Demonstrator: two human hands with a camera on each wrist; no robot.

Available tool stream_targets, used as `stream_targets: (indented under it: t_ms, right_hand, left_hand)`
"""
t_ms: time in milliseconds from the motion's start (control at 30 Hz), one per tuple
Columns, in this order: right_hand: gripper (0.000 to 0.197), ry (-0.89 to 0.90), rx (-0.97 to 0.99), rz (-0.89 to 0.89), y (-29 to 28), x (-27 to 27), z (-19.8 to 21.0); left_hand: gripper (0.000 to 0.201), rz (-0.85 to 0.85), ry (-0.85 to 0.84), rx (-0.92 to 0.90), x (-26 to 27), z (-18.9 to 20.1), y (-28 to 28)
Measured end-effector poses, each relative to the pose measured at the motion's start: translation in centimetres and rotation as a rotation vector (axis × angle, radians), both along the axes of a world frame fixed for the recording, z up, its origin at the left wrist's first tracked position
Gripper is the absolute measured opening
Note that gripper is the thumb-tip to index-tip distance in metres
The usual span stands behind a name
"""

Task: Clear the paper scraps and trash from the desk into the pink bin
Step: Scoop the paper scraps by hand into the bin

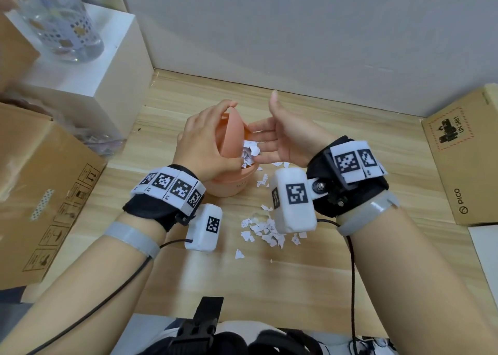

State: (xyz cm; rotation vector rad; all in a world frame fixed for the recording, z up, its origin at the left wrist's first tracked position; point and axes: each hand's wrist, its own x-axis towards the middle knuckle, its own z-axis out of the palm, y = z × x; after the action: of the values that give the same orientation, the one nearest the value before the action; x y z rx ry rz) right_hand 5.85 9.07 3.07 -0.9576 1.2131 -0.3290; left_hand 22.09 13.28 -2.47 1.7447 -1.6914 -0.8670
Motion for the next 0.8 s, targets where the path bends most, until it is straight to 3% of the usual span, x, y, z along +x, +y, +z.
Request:
stream_targets:
  t_ms: [533,700,800]
  right_hand:
    - [0.07,-0.103,0.012,-0.102,-1.1,-1.7,0.9]
    - [0.085,-0.12,0.223,-0.066,-0.5,0.0,-0.6]
    - [0.103,-0.23,0.364,-0.01,-0.7,1.9,-2.0]
  left_hand:
    - [0.094,-0.004,-0.006,0.003,0.2,-0.2,-0.1]
    - [0.096,-0.008,-0.007,-0.006,0.1,-0.2,-0.2]
    - [0.1,-0.028,-0.011,0.004,0.2,-0.2,-0.1]
